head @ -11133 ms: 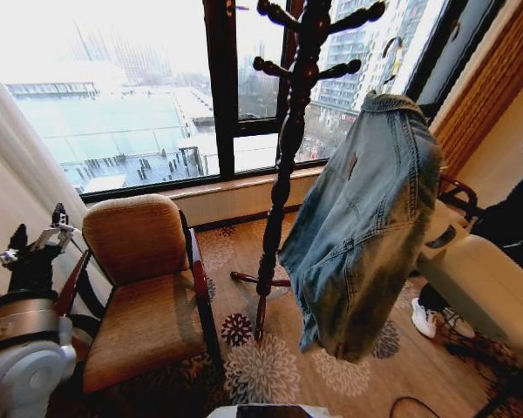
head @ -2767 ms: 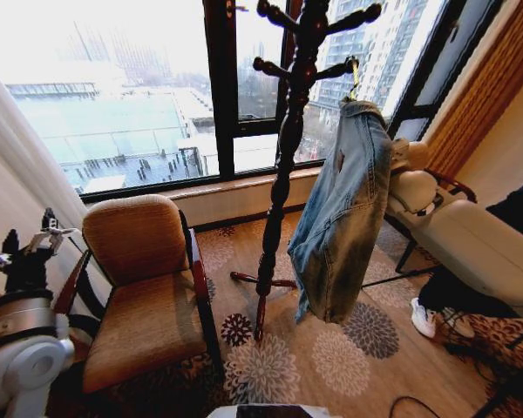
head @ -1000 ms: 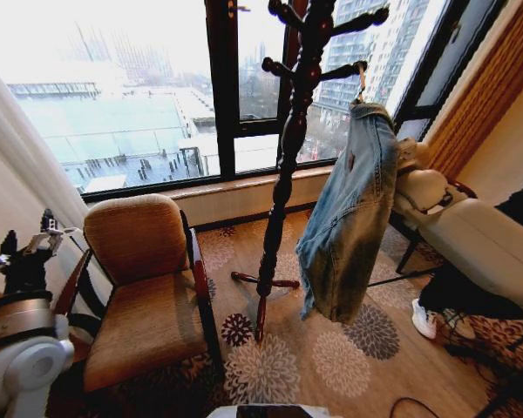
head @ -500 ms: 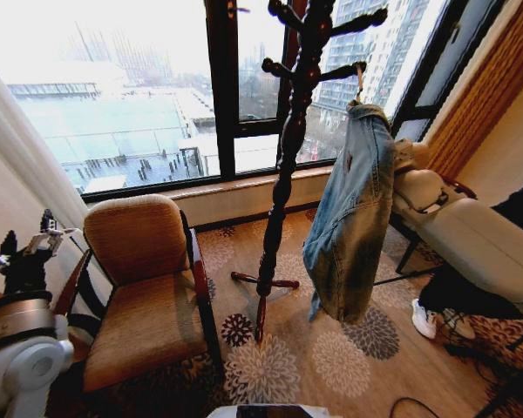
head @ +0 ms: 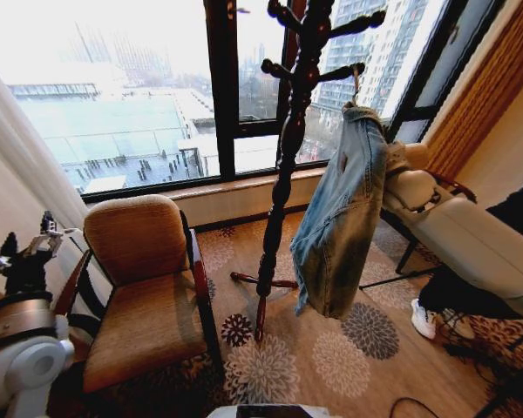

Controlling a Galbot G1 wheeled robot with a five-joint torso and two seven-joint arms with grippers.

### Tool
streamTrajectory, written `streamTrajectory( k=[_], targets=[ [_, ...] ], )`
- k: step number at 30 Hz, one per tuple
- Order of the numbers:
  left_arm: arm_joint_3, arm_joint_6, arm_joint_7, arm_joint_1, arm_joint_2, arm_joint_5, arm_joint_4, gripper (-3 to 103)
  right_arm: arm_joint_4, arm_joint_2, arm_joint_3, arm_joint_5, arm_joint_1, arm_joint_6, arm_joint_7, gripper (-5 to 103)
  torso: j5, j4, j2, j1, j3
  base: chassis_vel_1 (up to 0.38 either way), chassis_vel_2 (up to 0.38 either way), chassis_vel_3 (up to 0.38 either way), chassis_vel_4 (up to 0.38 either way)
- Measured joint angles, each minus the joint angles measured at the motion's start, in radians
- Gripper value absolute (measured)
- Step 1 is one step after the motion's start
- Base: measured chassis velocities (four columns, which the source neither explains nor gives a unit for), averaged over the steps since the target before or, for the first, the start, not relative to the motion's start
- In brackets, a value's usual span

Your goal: Pick up the clothes from the bed and hang them on the clothes hanger.

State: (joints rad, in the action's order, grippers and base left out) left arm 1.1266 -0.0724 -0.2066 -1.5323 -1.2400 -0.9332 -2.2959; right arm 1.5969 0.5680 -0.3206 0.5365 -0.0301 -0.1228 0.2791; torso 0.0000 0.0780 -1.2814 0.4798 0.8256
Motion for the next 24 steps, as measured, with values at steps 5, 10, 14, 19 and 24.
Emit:
streamTrajectory(
  k=[5,10,14,19,24],
  targets=[
    [0.001,0.000,0.000,0.002,0.005,0.000,0.001,100,0.006,-0.008,0.003,0.001,-0.003,0.000,0.004,14,0.0000,-0.0002,0.000,0.000,0.000,0.000,0.000,0.000,0.000],
    [-0.008,0.002,0.000,0.007,0.006,0.002,-0.002,100,0.034,-0.029,0.006,0.013,-0.010,0.001,0.012,18,0.0000,-0.0002,0.000,0.000,0.000,0.000,0.000,0.000,0.000],
    [-0.013,0.003,0.000,0.007,0.003,0.006,-0.005,100,0.055,-0.042,0.007,0.029,-0.019,-0.003,0.018,28,0.0009,-0.0001,0.000,0.001,0.001,0.000,0.000,0.000,0.000],
    [-0.009,0.003,0.000,0.004,0.001,0.006,-0.009,100,0.096,-0.056,0.016,0.050,-0.034,-0.014,0.054,44,0.0005,0.0005,0.000,0.001,0.001,0.000,0.000,0.000,0.000],
    [-0.001,0.003,0.000,0.000,0.001,0.003,-0.013,100,0.141,-0.067,0.028,0.065,-0.050,-0.025,0.082,66,0.0000,0.0000,0.000,0.000,0.000,0.000,0.000,0.000,0.000]
  ],
)
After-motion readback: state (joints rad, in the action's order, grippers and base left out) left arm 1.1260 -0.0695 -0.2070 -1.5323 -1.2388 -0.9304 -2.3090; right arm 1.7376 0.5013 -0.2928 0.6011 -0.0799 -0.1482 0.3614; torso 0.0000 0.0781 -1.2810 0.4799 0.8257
